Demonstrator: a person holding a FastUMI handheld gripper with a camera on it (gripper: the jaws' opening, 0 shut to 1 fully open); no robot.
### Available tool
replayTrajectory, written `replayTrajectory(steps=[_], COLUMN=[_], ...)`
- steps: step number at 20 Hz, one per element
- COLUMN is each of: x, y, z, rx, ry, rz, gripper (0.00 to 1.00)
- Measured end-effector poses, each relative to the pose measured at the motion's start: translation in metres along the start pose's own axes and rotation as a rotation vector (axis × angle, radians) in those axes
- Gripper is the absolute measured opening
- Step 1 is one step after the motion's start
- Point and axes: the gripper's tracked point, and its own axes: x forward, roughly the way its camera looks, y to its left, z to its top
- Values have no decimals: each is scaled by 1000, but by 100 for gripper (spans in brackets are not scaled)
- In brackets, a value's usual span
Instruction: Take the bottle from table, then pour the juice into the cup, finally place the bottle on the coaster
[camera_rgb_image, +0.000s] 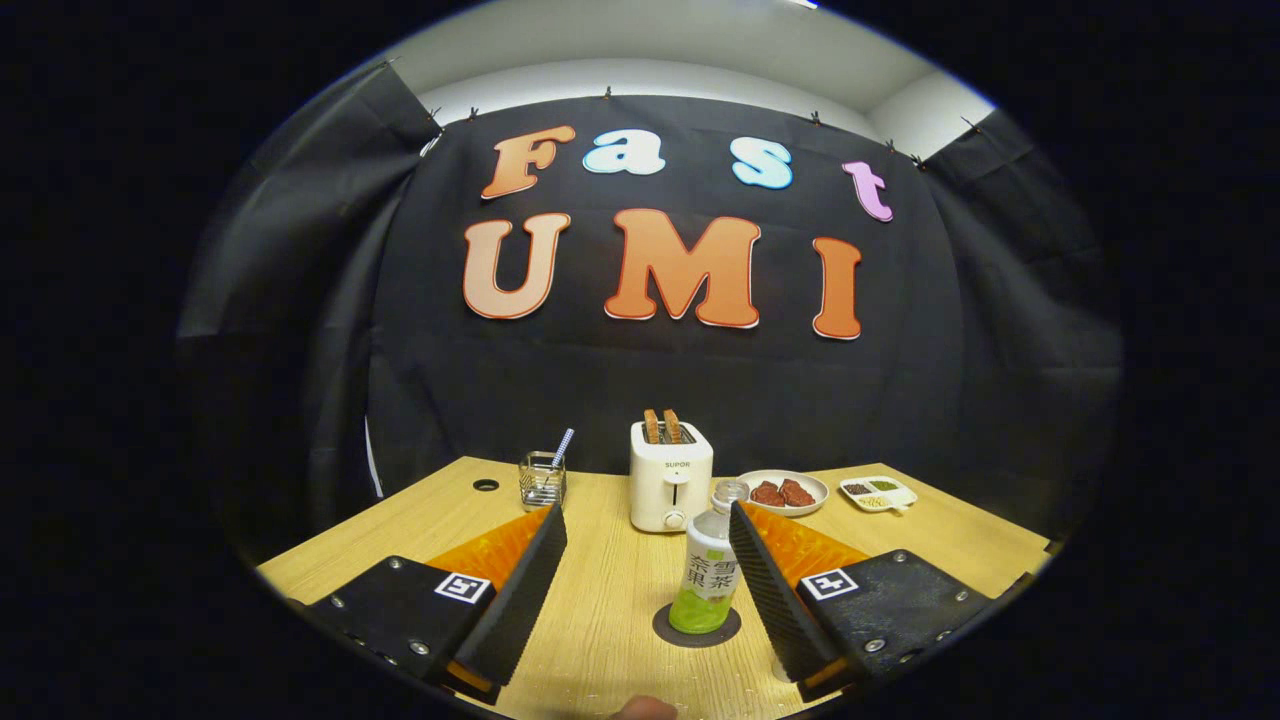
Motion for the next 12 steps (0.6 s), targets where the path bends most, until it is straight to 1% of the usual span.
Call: replayTrajectory(steps=[3, 7, 12], x=[-24, -64, -103], y=[23, 62, 88], z=[39, 80, 129], rx=[42, 78, 52], ry=[-51, -126, -247], rz=[43, 160, 215], gripper=[97, 97, 97])
